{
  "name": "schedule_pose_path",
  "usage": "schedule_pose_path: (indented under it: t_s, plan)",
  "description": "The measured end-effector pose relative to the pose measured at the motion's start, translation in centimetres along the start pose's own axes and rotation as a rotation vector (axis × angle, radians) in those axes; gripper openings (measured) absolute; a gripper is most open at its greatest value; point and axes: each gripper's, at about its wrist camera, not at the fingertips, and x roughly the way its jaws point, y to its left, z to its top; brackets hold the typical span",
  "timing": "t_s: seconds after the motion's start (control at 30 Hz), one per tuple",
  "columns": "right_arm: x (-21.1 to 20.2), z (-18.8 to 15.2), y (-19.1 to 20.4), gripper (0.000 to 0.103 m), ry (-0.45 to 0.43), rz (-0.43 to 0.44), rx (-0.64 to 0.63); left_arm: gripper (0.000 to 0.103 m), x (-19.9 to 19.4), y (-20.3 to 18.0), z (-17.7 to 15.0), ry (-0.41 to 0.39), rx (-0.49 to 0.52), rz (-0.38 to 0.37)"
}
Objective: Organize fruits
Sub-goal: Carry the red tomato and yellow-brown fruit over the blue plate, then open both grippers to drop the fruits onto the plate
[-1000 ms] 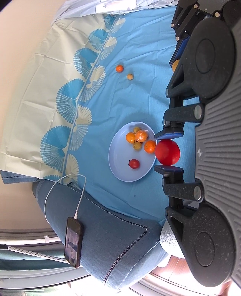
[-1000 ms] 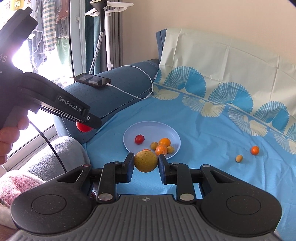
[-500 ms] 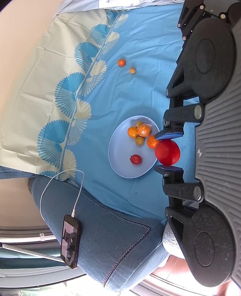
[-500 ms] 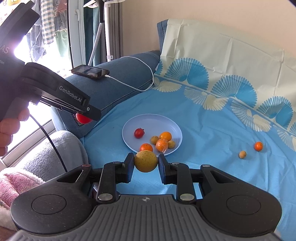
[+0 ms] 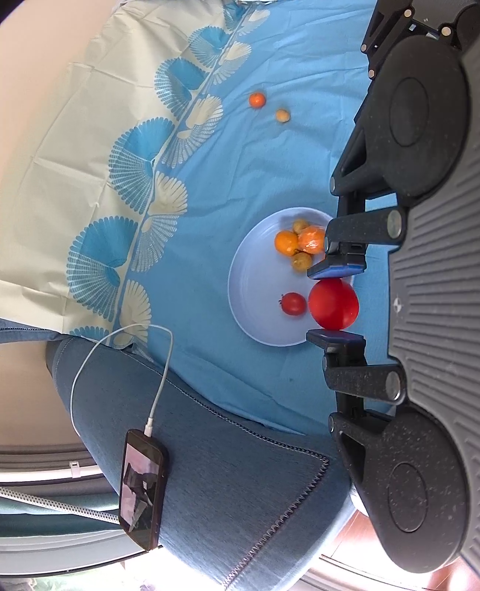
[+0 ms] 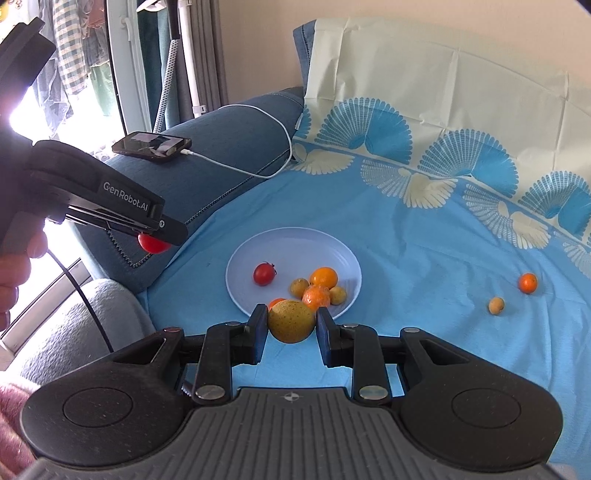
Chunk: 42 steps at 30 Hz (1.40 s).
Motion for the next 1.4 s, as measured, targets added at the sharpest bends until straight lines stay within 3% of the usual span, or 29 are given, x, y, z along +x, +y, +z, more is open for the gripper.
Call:
schedule_pose_path:
  t_s: [0.4, 0.93, 1.0, 1.03, 1.07, 1.1, 1.17, 1.3, 1.4]
  plan:
    - [8.0, 3.3, -1.5, 0.029, 0.013, -0.008, 0.002, 0.032, 7.9, -0.7, 4.4, 0.03, 0.011, 0.026]
    - [18.4, 4.1, -3.9, 0.03, 0.104, -0.003, 0.02, 0.033, 18.0, -0.1, 6.3, 0.114, 0.052, 0.106]
    - [19.1, 4.2, -3.9, 0.031, 0.105, 0.005, 0.019, 0.05, 18.2, 0.1, 6.5, 0.11, 0.052, 0.096]
    - [19.3, 4.4, -3.8, 0.033, 0.101, 0.012, 0.019, 0.073, 18.1, 0.2, 6.7, 0.097, 0.048, 0.092]
    - [19.4, 4.5, -3.8, 0.044, 0.096, 0.014, 0.018, 0.095, 17.7, 0.4, 6.8, 0.076, 0.038, 0.095]
    - [19.4, 4.7, -3.8, 0.061, 0.091, 0.012, 0.017, 0.101, 17.1, 0.5, 6.8, 0.052, 0.025, 0.1]
    - [18.8, 5.2, -3.8, 0.075, 0.078, 0.006, 0.024, 0.102, 15.6, 0.6, 6.9, 0.021, 0.01, 0.097]
    - [15.8, 5.4, -3.8, 0.087, 0.067, -0.003, 0.046, 0.103, 12.7, 1.0, 6.0, 0.035, 0.01, 0.122]
    - [12.8, 4.7, -3.5, 0.089, 0.069, 0.001, 0.061, 0.103, 9.8, 1.6, 4.4, 0.05, 0.004, 0.131]
